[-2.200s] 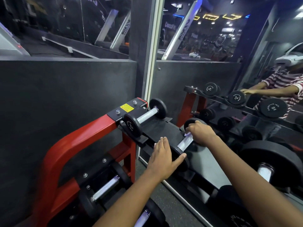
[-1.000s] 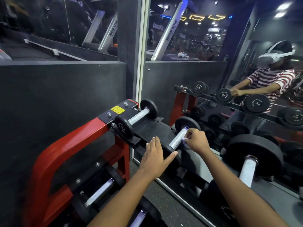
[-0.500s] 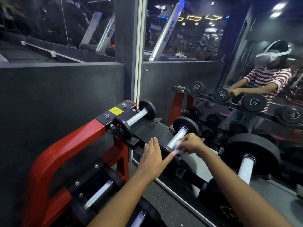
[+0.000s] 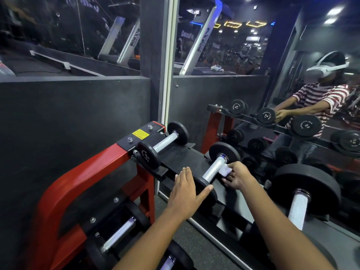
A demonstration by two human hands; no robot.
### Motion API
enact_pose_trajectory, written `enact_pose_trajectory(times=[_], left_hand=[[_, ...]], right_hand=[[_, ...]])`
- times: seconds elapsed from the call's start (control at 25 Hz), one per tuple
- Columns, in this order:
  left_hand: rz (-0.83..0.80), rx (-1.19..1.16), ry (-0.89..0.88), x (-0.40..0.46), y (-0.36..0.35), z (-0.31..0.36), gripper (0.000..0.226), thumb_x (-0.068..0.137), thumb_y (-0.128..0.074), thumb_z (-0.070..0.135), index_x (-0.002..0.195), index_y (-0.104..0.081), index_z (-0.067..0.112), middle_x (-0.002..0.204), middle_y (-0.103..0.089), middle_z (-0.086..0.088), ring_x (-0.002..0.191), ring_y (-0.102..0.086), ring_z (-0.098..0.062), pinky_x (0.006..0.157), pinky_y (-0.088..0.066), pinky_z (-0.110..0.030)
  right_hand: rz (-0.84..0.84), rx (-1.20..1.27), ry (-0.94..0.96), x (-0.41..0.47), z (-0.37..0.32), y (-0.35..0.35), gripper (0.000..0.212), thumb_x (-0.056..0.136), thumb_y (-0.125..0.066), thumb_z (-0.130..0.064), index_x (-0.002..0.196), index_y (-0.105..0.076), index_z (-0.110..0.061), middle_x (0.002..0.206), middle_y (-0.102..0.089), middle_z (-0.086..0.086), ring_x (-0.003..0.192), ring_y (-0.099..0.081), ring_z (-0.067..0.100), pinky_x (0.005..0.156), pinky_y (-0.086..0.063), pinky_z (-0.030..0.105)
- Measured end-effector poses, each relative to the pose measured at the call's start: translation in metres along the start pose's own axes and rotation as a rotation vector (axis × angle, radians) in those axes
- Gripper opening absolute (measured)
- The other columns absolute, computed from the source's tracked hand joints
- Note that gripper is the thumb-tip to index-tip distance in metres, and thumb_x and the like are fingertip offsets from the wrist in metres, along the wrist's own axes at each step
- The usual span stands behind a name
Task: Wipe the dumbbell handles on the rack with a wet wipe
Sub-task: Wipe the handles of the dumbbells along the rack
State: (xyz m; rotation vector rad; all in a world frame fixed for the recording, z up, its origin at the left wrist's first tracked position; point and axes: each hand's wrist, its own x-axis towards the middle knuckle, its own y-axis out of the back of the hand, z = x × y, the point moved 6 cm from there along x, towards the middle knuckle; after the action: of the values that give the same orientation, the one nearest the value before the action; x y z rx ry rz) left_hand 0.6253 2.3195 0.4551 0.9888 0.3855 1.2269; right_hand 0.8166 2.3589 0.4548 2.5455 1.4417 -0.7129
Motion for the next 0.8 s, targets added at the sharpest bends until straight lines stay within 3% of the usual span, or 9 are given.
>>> enact_pose_trajectory(times=[0.12,0.36,0.44,0.52,0.64,0.72,0.8], left_hand=[[0.008,0.001,0.005,0.002,0.0,-0.001,0.115,0.069,-0.013,0.083,0.149,-0.007,0.001,0.156,-0.013,-0.017,0.145,-0.008,-0.024,0.118,-0.004,-0.032],[0.033,-0.008,0.003,0.002,0.0,-0.001,0.116,0.066,-0.011,0.081,0.148,-0.008,0.0,0.156,-0.014,-0.017,0.144,-0.011,-0.024,0.119,-0.007,-0.033],[0.015,-0.013,0.013,0.002,-0.002,-0.003,0.115,0.067,-0.011,0.082,0.149,-0.006,0.001,0.156,-0.013,-0.016,0.145,-0.009,-0.025,0.119,-0.007,-0.033],[0.002,-0.005,0.024,0.002,-0.002,-0.003,0.112,0.07,-0.014,0.081,0.149,-0.005,0.001,0.156,-0.012,-0.017,0.145,-0.007,-0.025,0.118,-0.006,-0.033],[-0.019,0.021,0.027,0.001,0.001,0.0,0.099,0.084,-0.029,0.072,0.149,-0.004,0.001,0.157,-0.009,-0.017,0.146,-0.005,-0.024,0.117,-0.002,-0.033],[-0.035,0.009,0.033,0.0,0.003,0.001,0.095,0.088,-0.034,0.067,0.149,-0.003,0.002,0.157,-0.007,-0.016,0.146,-0.004,-0.024,0.117,-0.001,-0.034],[-0.048,-0.051,0.044,-0.001,0.004,0.0,0.094,0.088,-0.038,0.066,0.15,-0.004,0.004,0.158,-0.007,-0.014,0.146,-0.005,-0.024,0.118,-0.003,-0.037]], right_hand=[[-0.111,0.266,-0.087,0.002,0.006,-0.014,0.02,0.09,-0.037,-0.014,0.093,-0.052,-0.001,0.091,-0.059,0.014,0.095,-0.056,0.028,0.089,-0.043,0.044],[-0.182,0.256,-0.105,0.013,0.023,-0.029,0.043,0.086,-0.044,-0.032,0.113,-0.054,-0.001,0.101,-0.064,0.019,0.086,-0.062,0.032,0.084,-0.047,0.042],[-0.21,0.196,-0.134,0.009,0.027,-0.032,0.052,0.09,-0.044,-0.044,0.117,-0.052,0.0,0.108,-0.063,0.019,0.088,-0.062,0.032,0.073,-0.049,0.04],[-0.216,0.116,-0.149,0.002,0.033,-0.034,0.058,0.092,-0.042,-0.053,0.117,-0.049,-0.002,0.109,-0.06,0.016,0.083,-0.061,0.028,0.063,-0.046,0.037],[-0.262,0.018,-0.163,-0.005,0.042,-0.035,0.059,0.09,-0.044,-0.057,0.111,-0.052,-0.002,0.11,-0.061,0.013,0.091,-0.062,0.025,0.066,-0.048,0.033],[-0.313,-0.082,-0.142,-0.013,0.045,-0.035,0.049,0.089,-0.053,-0.052,0.105,-0.059,-0.006,0.097,-0.067,0.009,0.084,-0.063,0.021,0.065,-0.049,0.029],[-0.276,-0.23,-0.084,-0.021,0.045,-0.03,0.027,0.085,-0.066,-0.034,0.094,-0.061,-0.008,0.071,-0.063,0.005,0.06,-0.057,0.015,0.054,-0.044,0.025]])
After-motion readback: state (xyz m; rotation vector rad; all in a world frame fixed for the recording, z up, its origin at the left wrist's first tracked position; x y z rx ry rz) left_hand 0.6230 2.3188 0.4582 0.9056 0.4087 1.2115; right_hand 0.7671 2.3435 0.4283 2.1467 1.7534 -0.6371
